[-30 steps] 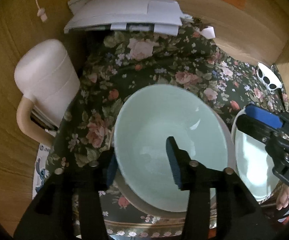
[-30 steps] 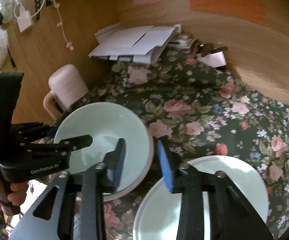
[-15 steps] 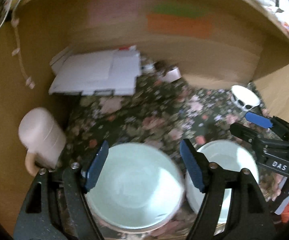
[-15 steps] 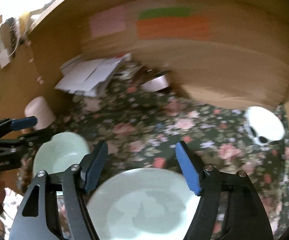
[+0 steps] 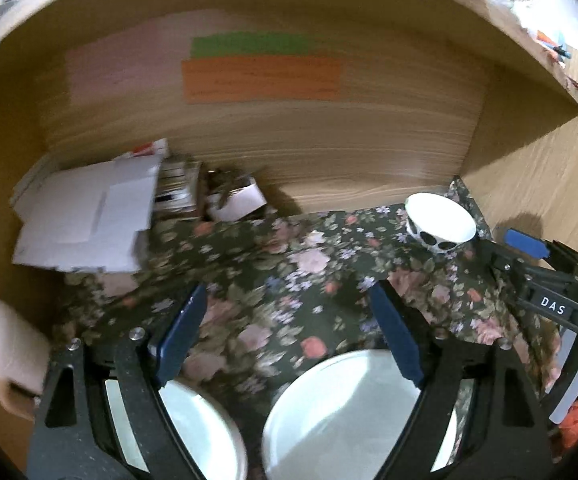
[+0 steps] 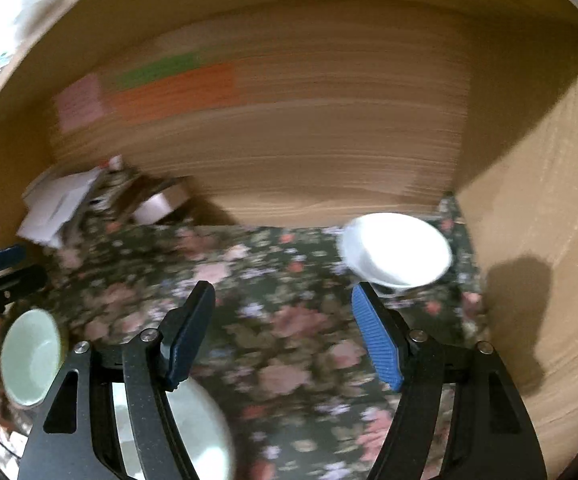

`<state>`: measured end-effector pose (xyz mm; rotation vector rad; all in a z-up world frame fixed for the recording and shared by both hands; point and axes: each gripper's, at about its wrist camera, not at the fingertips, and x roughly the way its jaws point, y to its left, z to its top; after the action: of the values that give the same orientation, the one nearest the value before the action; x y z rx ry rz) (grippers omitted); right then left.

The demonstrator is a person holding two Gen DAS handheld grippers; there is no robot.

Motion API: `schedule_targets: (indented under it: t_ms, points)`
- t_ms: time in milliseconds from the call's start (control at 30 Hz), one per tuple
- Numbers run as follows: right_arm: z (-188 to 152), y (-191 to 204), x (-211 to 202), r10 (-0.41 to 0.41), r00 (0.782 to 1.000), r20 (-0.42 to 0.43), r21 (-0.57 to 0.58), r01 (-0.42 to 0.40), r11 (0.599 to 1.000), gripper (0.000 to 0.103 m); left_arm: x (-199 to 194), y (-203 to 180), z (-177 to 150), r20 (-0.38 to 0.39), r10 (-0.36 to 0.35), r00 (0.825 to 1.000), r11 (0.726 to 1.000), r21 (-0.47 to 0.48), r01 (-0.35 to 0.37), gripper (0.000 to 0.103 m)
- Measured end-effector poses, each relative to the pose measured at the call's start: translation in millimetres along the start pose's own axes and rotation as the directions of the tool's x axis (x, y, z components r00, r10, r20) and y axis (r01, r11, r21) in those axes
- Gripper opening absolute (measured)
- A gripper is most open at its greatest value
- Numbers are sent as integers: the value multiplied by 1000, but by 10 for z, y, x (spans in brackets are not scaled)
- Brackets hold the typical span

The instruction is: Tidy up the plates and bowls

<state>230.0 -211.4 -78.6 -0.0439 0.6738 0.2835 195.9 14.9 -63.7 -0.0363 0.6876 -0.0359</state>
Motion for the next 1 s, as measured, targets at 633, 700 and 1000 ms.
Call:
schedule_targets:
  t_ms: [633, 700, 1000]
  points:
    - [2, -1064, 955, -137, 976, -167, 191, 168, 967, 68, 1330, -554, 382, -136, 0, 991, 996, 90, 12, 84]
    - [-2, -1136, 1064, -140, 973, -185, 213, 179, 961, 68, 1403, -604, 391, -140, -11, 990, 994, 107, 26, 84]
    - [-21, -1320, 1354, -133, 963, -235, 258, 194, 946, 66, 1652, -785, 406, -149, -32, 988, 985, 162, 57, 84]
